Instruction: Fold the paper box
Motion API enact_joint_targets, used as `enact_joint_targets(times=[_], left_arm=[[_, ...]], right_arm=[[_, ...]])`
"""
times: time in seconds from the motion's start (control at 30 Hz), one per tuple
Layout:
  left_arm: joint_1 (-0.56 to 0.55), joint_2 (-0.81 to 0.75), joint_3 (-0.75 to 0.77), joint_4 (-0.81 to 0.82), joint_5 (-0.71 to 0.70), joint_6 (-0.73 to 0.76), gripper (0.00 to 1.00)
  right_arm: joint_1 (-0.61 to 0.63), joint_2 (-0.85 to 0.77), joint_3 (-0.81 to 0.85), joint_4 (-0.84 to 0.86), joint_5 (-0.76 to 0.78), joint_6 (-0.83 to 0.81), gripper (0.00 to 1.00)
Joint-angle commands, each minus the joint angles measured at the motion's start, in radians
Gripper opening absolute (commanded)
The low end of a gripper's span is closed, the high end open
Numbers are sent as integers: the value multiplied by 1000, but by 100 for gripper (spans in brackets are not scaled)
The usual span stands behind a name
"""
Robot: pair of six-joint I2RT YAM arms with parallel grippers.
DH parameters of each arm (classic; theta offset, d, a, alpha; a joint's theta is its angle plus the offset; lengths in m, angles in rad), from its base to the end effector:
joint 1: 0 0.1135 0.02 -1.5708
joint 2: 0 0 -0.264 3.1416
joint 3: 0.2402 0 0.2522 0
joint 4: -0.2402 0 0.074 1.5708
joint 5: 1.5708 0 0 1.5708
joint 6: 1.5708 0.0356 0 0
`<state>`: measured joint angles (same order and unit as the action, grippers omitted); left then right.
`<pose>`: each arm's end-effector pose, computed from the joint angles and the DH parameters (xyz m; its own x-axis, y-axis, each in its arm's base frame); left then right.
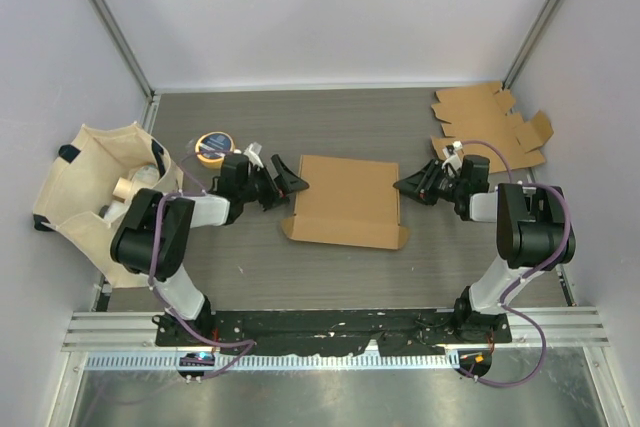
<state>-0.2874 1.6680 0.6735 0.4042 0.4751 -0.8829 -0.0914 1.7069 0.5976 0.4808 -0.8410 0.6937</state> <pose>0.2996 -0.1055 0.1447 -0.8152 -0.4754 -0.3308 -0.0210 0.5949 -0.8035 0.2989 -0.0007 0.1250 -0.7951 0.5010 -0.3418 -0.0405 0.5185 0.8541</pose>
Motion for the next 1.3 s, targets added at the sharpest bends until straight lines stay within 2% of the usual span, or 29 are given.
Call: enact_joint_targets(times=[0.0, 0.27, 0.4, 0.47, 0.5, 0.6, 0.7, 0.73, 0.8, 0.83, 0.87, 0.9, 0.93, 0.97, 1.0, 1.03, 1.07, 1.13, 1.17, 1.2, 1.23, 1.27], left_arm=[[8, 62, 12, 181, 106, -68, 100], [-9, 214, 4, 579, 278, -321, 99], [-12, 233, 1, 659, 300, -407, 87], [-13, 220, 0, 667, 304, -435, 81], [-15, 205, 0, 660, 304, -441, 71], [-19, 156, -15, 645, 290, -465, 61], [-21, 115, -25, 555, 278, -469, 53], [-21, 89, -26, 532, 277, -470, 50], [-21, 56, -23, 452, 266, -475, 49], [-21, 20, -23, 417, 254, -475, 49], [-19, 0, -22, 338, 246, -475, 49], [-19, -20, -19, 305, 240, -470, 48], [-19, -40, -11, 253, 238, -446, 48], [-18, -74, 13, 110, 235, -433, 48], [-16, -91, 20, 61, 224, -423, 49], [-13, -108, 24, 23, 217, -412, 49], [-9, -134, 35, -67, 206, -407, 49], [1, -152, 72, -207, 201, -389, 50], [2, -163, 86, -261, 201, -374, 50], [2, -169, 106, -321, 198, -366, 51], [2, -175, 129, -400, 198, -364, 52], [4, -182, 136, -453, 200, -382, 52]], right_arm=[[-31, 74, -44, -71, 148, -43, 27], [-33, 103, -36, -62, 146, -45, 27], [-33, 92, -33, -65, 148, -40, 28], [-33, 85, -33, -73, 151, -42, 29], [-31, 82, -36, -71, 151, -39, 30], [-12, 47, -36, -76, 164, -37, 34], [11, -30, -7, -168, 227, -51, 43], [19, -61, 19, -261, 259, -62, 48], [45, -168, 60, -396, 417, -121, 54], [86, -209, 108, -524, 475, -144, 59], [126, -251, 135, -585, 643, -176, 61], [162, -303, 163, -634, 734, -231, 65], [252, -387, 222, -718, 826, -270, 71], [307, -427, 250, -749, 961, -307, 75], [361, -456, 278, -772, 1129, -388, 79], [425, -490, 330, -806, 1184, -429, 80], [523, -501, 355, -817, 1204, -469, 81], [631, -530, 378, -792, 1162, -624, 82], [768, -570, 367, -765, 1166, -687, 82], [833, -599, 349, -739, 1119, -756, 83], [893, -622, 303, -690, 1073, -921, 83], [1021, -651, 279, -667, 1051, -986, 83]])
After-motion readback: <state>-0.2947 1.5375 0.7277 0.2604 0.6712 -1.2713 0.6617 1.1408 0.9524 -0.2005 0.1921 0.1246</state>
